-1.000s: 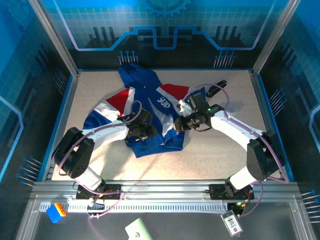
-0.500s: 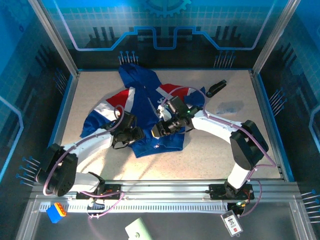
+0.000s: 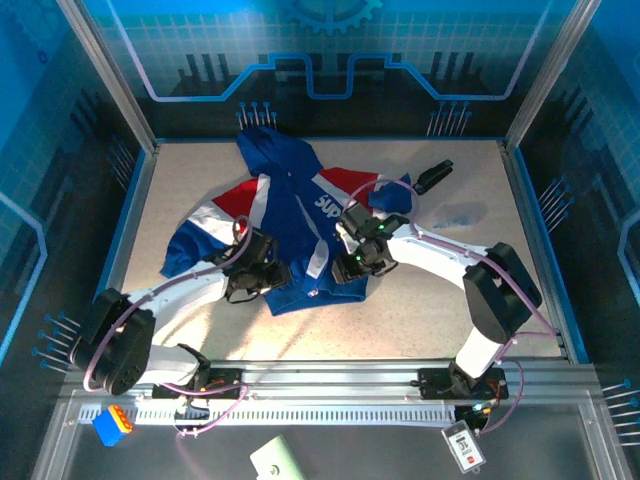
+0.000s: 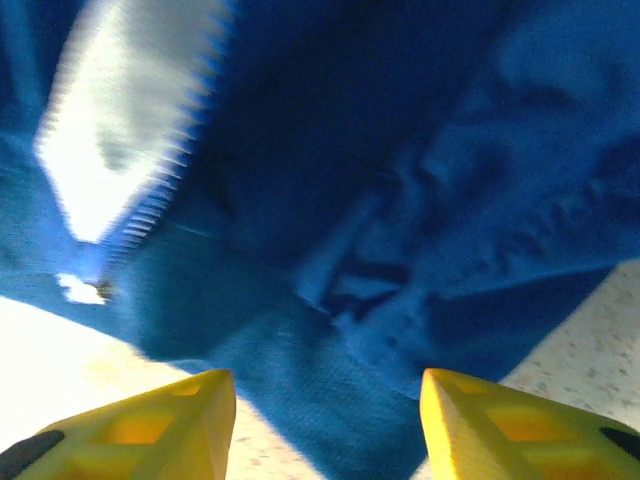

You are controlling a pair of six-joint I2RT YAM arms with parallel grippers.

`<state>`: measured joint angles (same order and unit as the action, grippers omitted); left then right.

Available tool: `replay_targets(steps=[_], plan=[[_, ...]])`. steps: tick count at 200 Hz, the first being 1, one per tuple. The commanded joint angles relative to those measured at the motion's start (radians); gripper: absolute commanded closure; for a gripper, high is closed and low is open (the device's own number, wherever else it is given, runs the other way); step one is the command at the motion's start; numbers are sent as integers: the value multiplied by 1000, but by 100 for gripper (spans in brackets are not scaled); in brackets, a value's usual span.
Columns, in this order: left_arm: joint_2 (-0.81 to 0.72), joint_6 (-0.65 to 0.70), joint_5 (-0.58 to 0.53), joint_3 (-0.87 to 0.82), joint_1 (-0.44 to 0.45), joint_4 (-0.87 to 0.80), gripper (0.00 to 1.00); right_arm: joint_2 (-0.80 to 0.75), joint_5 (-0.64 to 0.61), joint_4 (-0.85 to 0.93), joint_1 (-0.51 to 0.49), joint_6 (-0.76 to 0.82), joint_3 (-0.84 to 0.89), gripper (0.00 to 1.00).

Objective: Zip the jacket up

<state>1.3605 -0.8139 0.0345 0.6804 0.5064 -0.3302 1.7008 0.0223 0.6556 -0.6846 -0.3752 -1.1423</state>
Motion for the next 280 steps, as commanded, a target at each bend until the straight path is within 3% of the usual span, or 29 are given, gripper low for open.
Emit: replay_targets(steps=[1, 34, 65, 121, 151, 198, 238, 280], plan=[[66, 3, 7, 29, 17, 5, 60, 57, -88, 53, -5, 5, 19, 46], [128, 16, -26, 30, 8, -25, 59, 96, -158, 76, -7, 20, 36, 47], [124, 27, -38, 1, -67, -88, 59, 96, -237, 104, 20, 44, 71, 48], [31, 69, -60, -33, -180, -150, 58, 49, -207, 125, 88, 56, 85, 49], [-5, 82, -44, 2, -174, -169, 59, -34, -147, 143, 73, 44, 25, 49], [-40, 74, -116, 125, -62, -239, 59, -63, -70, 134, 36, 1, -94, 49], [-31, 55, -109, 160, -36, -216, 59, 43, 75, 17, -17, -73, -129, 49], [-11, 52, -100, 157, -30, -208, 59, 180, 142, -47, -50, -111, -166, 50]])
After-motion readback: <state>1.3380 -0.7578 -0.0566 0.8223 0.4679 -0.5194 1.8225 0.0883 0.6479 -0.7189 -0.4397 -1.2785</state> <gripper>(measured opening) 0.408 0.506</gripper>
